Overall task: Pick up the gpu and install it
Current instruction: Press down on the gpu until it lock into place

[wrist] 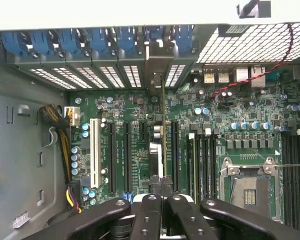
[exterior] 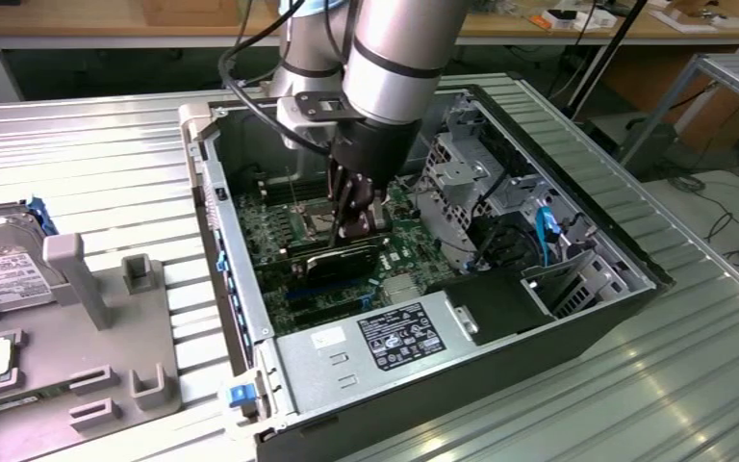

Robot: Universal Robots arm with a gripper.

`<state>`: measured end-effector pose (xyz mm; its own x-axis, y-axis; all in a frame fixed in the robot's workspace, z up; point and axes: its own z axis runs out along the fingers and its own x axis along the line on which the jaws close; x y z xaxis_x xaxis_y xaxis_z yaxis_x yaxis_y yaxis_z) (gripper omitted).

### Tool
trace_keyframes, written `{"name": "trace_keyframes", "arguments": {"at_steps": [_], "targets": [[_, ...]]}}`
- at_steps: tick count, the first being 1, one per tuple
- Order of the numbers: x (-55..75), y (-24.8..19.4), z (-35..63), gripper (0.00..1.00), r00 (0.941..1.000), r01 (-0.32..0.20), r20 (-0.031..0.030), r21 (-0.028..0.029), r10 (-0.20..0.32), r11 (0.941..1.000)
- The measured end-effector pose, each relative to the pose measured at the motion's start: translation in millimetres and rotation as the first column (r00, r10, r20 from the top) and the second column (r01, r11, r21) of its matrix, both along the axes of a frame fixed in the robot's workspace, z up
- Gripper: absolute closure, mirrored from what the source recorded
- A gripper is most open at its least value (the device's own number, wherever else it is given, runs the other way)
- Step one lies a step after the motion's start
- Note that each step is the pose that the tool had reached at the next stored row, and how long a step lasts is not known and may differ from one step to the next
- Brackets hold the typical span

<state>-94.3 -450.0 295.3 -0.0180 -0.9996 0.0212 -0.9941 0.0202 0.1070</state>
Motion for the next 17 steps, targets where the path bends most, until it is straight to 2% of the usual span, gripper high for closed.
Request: {"name": "trace_keyframes", "arguments": {"at_steps": [4,8,14,17], "targets": [[-2.0,0.0,0.9,0.89,1.0,0.0,0.0,0.0013,0.0,1.0],[-18.3,0.0,4.3,0.89,1.0,0.0,0.0019,0.0022,0.0,1.0],[-60.8,0.0,15.2,0.89,1.0,0.0,0.0079,0.0022,0.0,1.0],[-94.3,0.0,17.7,0.89,0.9999,0.0,0.0119,0.0031,0.0,1.0]]}}
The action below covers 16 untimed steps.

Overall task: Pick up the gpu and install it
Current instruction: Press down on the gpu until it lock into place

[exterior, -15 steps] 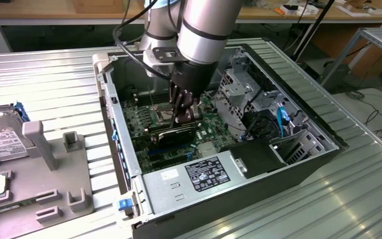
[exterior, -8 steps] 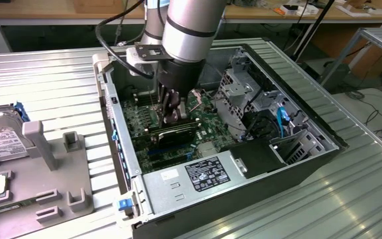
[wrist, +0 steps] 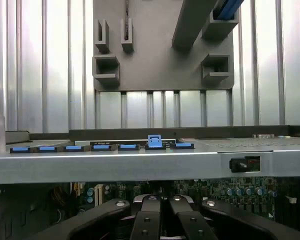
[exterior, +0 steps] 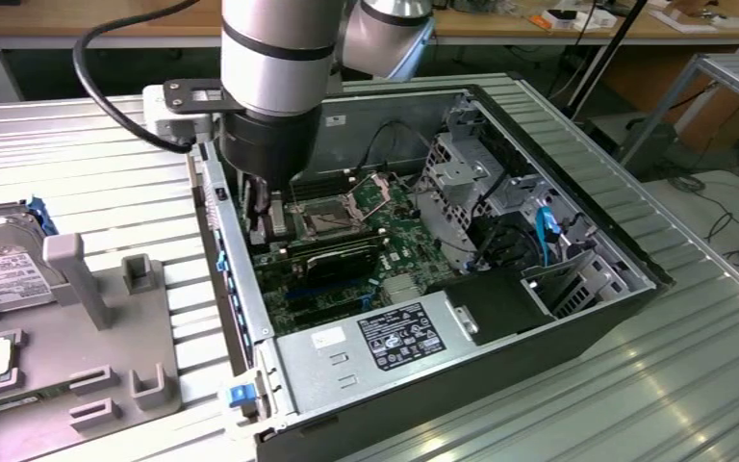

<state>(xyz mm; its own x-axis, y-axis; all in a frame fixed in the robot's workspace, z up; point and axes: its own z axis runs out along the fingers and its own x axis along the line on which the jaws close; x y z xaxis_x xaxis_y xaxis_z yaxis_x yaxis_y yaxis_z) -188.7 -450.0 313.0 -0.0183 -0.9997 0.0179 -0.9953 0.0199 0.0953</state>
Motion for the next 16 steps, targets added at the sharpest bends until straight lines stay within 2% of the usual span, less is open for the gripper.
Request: {"name": "trace_keyframes", "arguments": {"at_steps": [2,9,10,12,14,16], "targets": [[-4.7,0.0,0.8,0.89,1.0,0.0,0.0,-0.0002,0.0,1.0],[-5.5,-0.1,-3.4,0.89,1.0,0.0,0.0046,-0.0001,0.0,1.0],[-5.5,0.0,-0.4,0.89,1.0,0.0,0.0058,0.0013,0.0,1.0],[-4.0,-0.1,2.3,0.89,1.0,0.0,0.0047,-0.0002,0.0,1.0],[8.5,0.4,-1.8,0.89,1.0,0.0,0.0052,-0.0002,0.0,1.0],[24.7,0.6,-7.5,0.89,1.0,-0.001,0.0089,0.0,0.001,1.0]]}}
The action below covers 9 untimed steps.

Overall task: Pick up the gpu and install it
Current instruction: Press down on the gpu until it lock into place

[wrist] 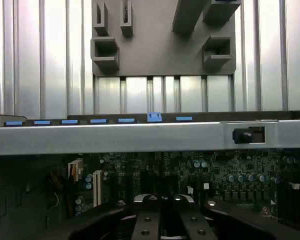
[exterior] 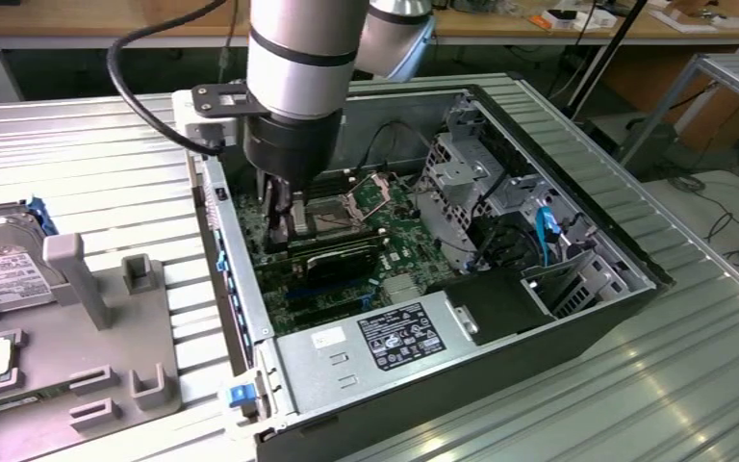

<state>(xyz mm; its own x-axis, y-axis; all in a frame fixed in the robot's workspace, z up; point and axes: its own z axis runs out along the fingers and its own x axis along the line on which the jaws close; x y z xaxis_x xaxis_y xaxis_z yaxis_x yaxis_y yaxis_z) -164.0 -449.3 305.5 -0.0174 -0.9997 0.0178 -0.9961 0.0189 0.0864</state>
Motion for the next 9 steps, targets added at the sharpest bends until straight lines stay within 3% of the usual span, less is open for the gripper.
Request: {"name": "trace_keyframes", "arguments": {"at_steps": [4,9], "targets": [[30.6,1.9,-15.9,0.89,0.9999,-0.012,0.0065,0.0,0.012,0.9999],[40.4,2.1,-30.6,0.89,0.9995,-0.027,0.0132,-0.0006,0.027,0.9996]]}}
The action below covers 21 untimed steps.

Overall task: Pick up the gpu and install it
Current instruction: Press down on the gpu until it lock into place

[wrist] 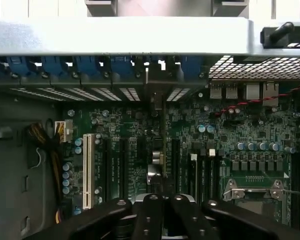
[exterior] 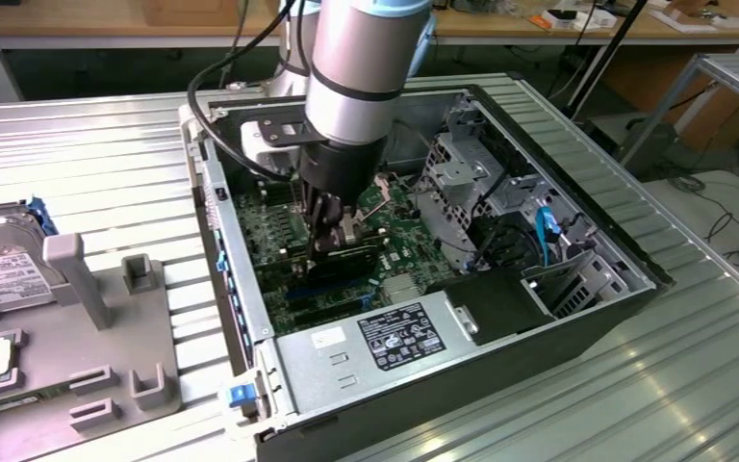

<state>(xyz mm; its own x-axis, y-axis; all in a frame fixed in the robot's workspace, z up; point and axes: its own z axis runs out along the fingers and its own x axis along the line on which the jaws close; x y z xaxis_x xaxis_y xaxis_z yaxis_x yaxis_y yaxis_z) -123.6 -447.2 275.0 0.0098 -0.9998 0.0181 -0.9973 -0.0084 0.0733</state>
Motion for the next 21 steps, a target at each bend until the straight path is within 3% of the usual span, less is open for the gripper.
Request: {"name": "trace_keyframes", "arguments": {"at_steps": [8,9,11,13,14,18,21], "targets": [[0.3,-2.7,-0.9,0.89,1.0,-0.001,-0.0005,0.0009,0.001,1.0],[0.3,-2.6,-2.4,0.89,1.0,-0.001,0.0001,0.0117,0.001,0.9999],[0.3,-2.7,-4.2,0.89,1.0,-0.001,0.0004,0.0146,0.001,0.9999],[0.3,-2.7,16.8,0.89,1.0,-0.001,0.0005,0.0147,0.001,0.9999],[-0.5,-2.7,21.4,0.89,1.0,-0.001,0.0004,0.0147,0.001,0.9999],[-17.0,-5.3,23.3,0.89,1.0,-0.001,0.0004,0.0147,0.001,0.9999],[-43.7,-5.8,23.3,0.89,1.0,0.006,0.0004,0.0146,-0.006,0.9999]]}}
